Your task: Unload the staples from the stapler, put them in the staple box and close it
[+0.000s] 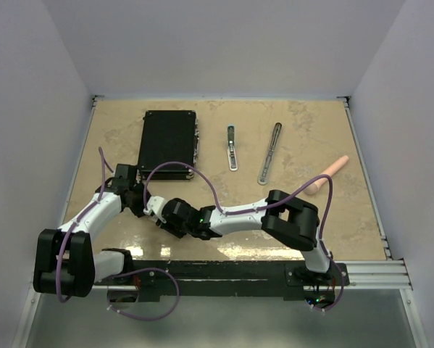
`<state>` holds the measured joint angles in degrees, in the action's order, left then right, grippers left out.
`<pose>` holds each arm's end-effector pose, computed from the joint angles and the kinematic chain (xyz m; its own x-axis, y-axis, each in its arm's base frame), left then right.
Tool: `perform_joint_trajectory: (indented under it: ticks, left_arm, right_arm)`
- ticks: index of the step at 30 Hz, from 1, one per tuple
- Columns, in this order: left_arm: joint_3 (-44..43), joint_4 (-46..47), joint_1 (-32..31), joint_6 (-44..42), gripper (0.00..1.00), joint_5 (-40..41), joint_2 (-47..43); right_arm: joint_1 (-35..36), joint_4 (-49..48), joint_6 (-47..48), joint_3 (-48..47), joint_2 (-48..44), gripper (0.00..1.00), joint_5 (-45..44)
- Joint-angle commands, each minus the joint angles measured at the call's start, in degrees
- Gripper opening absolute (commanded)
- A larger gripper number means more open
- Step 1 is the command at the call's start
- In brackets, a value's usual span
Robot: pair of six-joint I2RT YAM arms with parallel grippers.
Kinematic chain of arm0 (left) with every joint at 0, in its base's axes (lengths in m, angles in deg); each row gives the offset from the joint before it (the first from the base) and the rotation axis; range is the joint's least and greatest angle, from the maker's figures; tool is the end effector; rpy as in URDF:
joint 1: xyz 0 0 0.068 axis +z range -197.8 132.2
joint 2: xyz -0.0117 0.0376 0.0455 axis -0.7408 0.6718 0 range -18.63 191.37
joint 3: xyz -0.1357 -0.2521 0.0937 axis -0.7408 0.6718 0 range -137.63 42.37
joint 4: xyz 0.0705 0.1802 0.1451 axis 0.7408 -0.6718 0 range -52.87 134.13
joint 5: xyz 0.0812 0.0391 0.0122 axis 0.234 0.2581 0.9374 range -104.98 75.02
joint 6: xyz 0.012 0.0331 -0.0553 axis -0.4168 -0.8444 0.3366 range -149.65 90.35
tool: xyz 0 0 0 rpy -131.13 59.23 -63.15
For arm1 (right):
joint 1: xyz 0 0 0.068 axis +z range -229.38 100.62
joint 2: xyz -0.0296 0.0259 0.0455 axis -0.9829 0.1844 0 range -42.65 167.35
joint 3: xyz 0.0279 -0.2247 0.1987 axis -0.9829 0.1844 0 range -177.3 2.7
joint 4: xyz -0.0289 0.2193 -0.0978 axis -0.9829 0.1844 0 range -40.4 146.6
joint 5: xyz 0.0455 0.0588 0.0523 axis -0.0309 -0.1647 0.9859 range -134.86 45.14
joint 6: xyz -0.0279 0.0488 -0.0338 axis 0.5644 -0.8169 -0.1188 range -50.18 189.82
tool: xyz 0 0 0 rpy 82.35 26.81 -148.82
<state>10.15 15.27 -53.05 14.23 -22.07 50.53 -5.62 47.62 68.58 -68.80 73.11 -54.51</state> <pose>0.1808 -0.0230 0.1868 -0.7526 -0.6215 -0.2176 -0.5277 0.7669 -0.3652 0.1320 0.4220 0.1803 -0.2079 -0.6373 -0.7420 -0.9075 0.4087 -0.0967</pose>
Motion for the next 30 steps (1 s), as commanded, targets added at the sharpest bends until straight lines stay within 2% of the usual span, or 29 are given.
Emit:
perform_joint_trajectory:
  ticks: [1,11,16,21,25,30]
  left_arm:
    - [0.6,0.5,0.1,0.1,0.38,-2.5,-1.1]
    - [0.6,-0.1,0.1,0.2,0.37,-2.4,-1.2]
    - [0.2,-0.4,0.1,0.1,0.37,-2.2,-1.3]
    - [0.2,0.1,0.1,0.1,0.36,-2.3,-1.2]
    - [0.1,1.5,0.1,-0.3,0.37,-2.7,-1.1]
    - [-0.3,1.5,0.0,-0.9,0.37,-1.6,0.4]
  right_arm:
    - [0.1,1.5,1.0,-2.1,1.7,0.32,1.5]
    - [-0.5,1.1,-2.5,-1.8,2.0,0.33,-5.1]
    - [-1.2,-0.3,-3.2,-0.1,0.8,0.33,-5.1]
    - [-1.2,-1.1,-2.0,0.5,0.4,0.33,-2.1]
    - [-0.8,-2.2,0.7,1.5,-0.4,0.33,4.3]
    - [-0.6,-2.2,1.0,2.5,-1.5,0.33,6.0]
